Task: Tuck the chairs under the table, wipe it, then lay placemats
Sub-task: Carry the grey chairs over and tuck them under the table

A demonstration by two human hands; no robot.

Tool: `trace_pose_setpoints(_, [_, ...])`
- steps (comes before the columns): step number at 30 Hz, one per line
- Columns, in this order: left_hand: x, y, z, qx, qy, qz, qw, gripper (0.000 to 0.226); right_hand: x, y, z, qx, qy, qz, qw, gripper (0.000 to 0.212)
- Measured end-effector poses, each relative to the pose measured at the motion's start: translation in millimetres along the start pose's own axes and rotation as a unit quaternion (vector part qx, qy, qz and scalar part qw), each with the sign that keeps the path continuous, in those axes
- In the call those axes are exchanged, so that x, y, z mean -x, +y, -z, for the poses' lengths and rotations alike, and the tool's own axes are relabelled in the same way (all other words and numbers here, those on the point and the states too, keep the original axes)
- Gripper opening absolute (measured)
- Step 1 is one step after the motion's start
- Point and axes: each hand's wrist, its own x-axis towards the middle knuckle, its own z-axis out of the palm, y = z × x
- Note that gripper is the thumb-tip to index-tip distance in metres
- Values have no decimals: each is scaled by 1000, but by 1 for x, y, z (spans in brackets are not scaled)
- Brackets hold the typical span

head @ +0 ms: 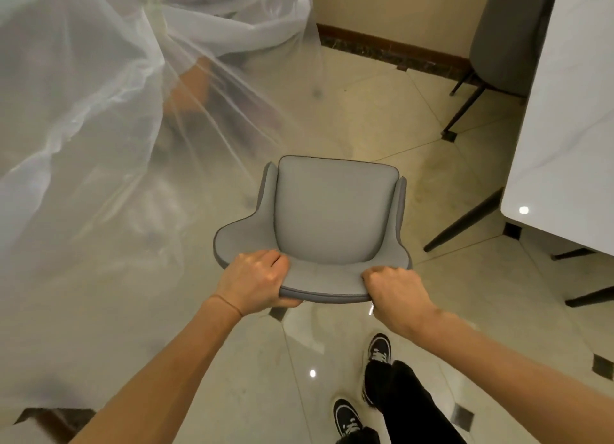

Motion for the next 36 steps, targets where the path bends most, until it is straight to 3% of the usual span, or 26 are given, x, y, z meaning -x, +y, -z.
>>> trace_pose_setpoints(9, [-11,-60,14,6,-80,21,997,67,-45,-26,32,-56,-36,5,998,18])
trace_pose_setpoints(14, [-16,-85,19,16,-107,-3,994,64,-62,-37,33,-117,15,10,993,16])
trace_pose_setpoints(18, [-17,-87,7,31,-55,-69,996,63,-59,-39,8,-228,80,30,970,61])
trace_pose_setpoints(21, [-14,-82,-1,56,-5,-95,994,61,-49,-51,-4,-258,149,-14,954,61])
trace_pose_setpoints(28, [-72,-106,-16,80,55,-202,975,53,-50,-59,-1,-240,196,-151,939,55])
trace_pose_setpoints(32, [-128,-127,-16,75,25,-256,963,53,-73,-49,24,-238,199,-206,928,47])
trace_pose_setpoints(36, [-177,-162,-25,58,-6,-245,968,58,-117,-29,47,-252,192,-227,921,47])
